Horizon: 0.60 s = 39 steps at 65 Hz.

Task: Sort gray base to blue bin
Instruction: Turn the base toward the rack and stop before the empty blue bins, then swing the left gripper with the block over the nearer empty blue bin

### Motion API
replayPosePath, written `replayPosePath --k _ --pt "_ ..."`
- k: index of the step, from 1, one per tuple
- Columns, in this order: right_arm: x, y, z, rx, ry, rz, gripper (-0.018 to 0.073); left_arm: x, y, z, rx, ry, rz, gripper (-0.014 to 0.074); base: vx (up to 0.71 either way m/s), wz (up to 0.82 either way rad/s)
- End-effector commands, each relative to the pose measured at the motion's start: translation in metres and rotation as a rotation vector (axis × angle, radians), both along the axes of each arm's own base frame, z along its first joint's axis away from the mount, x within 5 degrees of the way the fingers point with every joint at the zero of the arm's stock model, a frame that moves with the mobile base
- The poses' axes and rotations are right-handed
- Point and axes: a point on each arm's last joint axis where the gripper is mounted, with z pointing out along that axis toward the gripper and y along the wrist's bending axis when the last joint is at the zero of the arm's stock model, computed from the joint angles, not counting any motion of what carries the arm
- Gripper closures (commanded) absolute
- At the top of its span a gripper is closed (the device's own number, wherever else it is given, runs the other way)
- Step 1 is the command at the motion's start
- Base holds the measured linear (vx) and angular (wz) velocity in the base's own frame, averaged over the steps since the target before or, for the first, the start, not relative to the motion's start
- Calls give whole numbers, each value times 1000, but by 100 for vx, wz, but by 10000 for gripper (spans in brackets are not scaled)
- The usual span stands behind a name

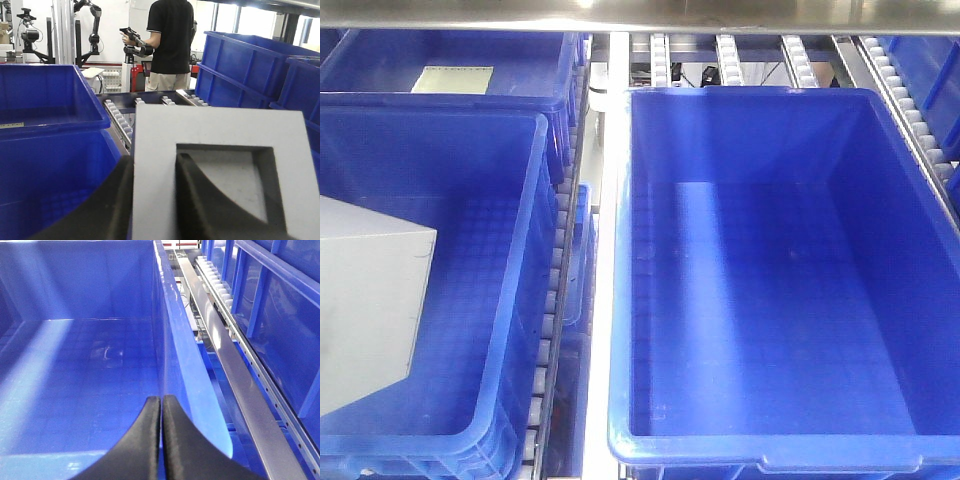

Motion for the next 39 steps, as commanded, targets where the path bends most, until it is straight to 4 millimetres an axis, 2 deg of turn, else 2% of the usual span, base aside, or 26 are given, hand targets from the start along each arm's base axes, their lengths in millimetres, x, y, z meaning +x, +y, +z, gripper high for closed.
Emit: replayPosePath --k 1,11,22,39 --pt "1 0 6 -26 -72 1 564 8 -2 15 -65 -59 6 594 0 0" --pt "1 0 6 -26 -72 1 564 34 -13 11 -120 38 -3 594 0 0" --pt "1 0 6 -26 -72 1 564 64 -31 9 -38 82 -38 594 0 0" --pt "1 0 6 -26 -72 1 564 103 -82 14 62 149 -192 594 0 0"
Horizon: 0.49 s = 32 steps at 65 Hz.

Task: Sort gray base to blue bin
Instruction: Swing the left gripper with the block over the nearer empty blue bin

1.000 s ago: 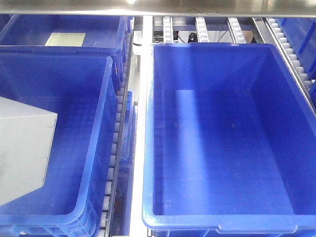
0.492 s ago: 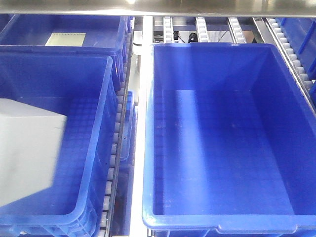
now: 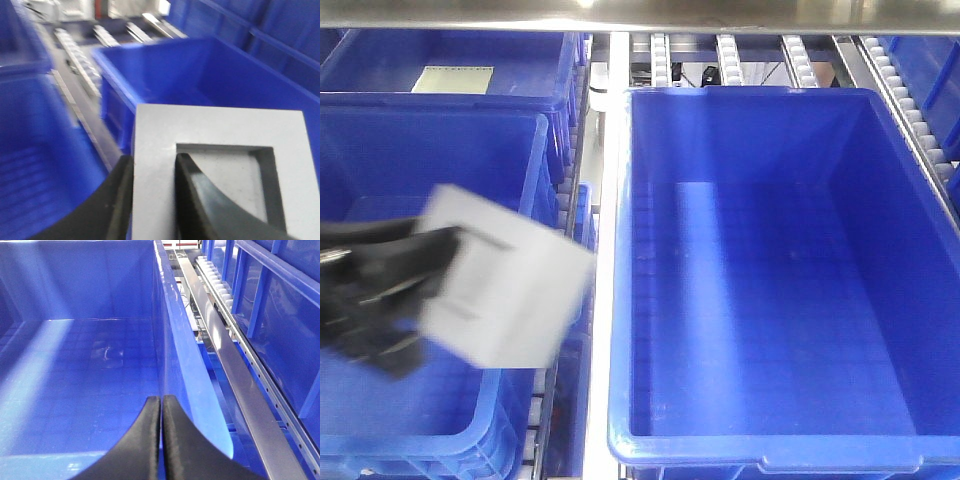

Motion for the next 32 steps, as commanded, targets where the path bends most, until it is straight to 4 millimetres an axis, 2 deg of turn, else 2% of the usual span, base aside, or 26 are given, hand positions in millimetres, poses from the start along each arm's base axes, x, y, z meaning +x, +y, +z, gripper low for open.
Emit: replayPosePath --k 1,24,32 --pt "1 0 6 -26 -72 1 564 15 -19 24 -73 -76 -14 594 0 0" --pt "1 0 6 -26 -72 1 564 50 -128 17 -57 -53 -204 594 0 0" --pt "1 0 6 -26 -72 1 564 62 -169 7 -31 -25 -258 594 0 0"
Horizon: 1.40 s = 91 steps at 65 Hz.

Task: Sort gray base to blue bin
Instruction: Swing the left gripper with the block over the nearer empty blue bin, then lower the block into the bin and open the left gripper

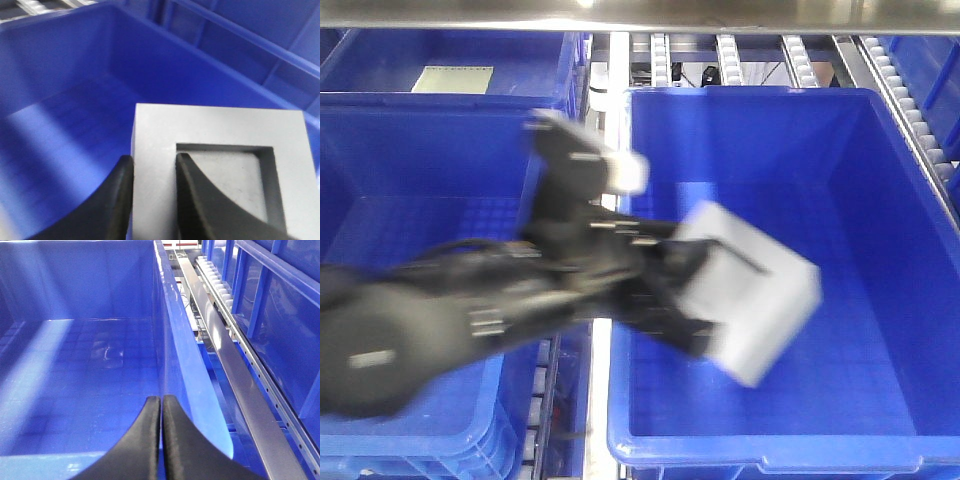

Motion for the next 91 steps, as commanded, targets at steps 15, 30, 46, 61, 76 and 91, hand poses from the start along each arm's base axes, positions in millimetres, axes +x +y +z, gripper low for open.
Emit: replayPosePath --k 15,30,46,61,76,91 --pt "1 0 6 -26 -72 1 564 43 -80 -4 -53 -33 -18 593 0 0" --pt "1 0 6 -26 -72 1 564 70 -121 -57 47 52 -45 593 0 0" --pt "1 0 6 -26 -72 1 564 74 -131 -96 152 134 -81 589 0 0" --pt "1 0 6 -26 -72 1 564 72 -130 -99 220 109 -120 524 0 0" --pt "1 0 6 -26 -72 1 564 72 -130 -99 220 110 -120 308 0 0" --pt "1 0 6 -26 -72 1 564 72 -127 -91 209 103 -119 184 0 0"
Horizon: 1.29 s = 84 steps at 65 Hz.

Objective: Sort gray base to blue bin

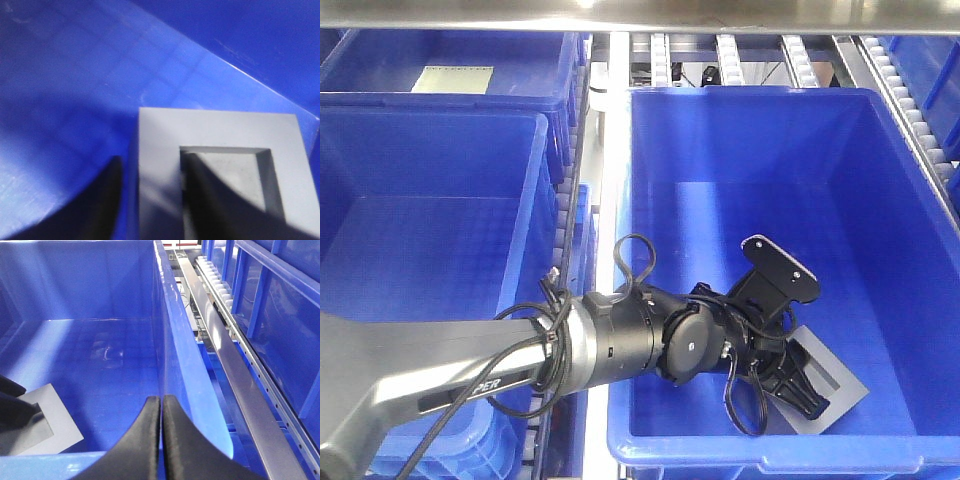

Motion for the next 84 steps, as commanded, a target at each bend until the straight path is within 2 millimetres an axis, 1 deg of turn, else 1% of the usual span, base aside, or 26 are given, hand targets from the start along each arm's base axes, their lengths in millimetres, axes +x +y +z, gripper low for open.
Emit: replayPosePath --k 1,8,13,20,24,28,29,36,42,44,53,56,63,67,73,84 --pt "1 0 6 -26 -72 1 564 0 1 53 -132 -101 21 185 0 0" --pt "1 0 6 -26 -72 1 564 -3 5 71 -157 -118 17 194 0 0" --pt "1 0 6 -26 -72 1 564 -7 9 85 -176 -130 12 236 0 0" --pt "1 0 6 -26 -72 1 564 -13 15 102 -188 -132 1 363 0 0" --pt "1 0 6 -26 -72 1 564 -17 19 108 -186 -126 -6 491 0 0" --pt "1 0 6 -26 -72 1 564 -20 23 111 -185 -125 -9 597 0 0" --pt "1 0 6 -26 -72 1 564 -21 25 112 -183 -125 -10 606 0 0" --pt "1 0 6 -26 -72 1 564 -29 36 113 -182 -126 -5 604 0 0" --pt "1 0 6 -26 -72 1 564 -39 50 118 -197 -145 7 604 0 0" --pt "1 0 6 -26 -72 1 564 -43 57 116 -198 -148 14 604 0 0" --pt "1 0 6 -26 -72 1 564 -66 92 127 -242 -197 40 604 0 0" --pt "1 0 6 -26 -72 1 564 -76 106 127 -244 -200 42 604 0 0" --pt "1 0 6 -26 -72 1 564 -101 137 137 -273 -221 43 604 0 0" --pt "1 0 6 -26 -72 1 564 -112 152 137 -285 -230 43 604 0 0" --pt "1 0 6 -26 -72 1 564 -131 178 144 -328 -260 46 603 0 0" --pt "1 0 6 -26 -72 1 564 -157 216 148 -418 -335 66 604 0 0"
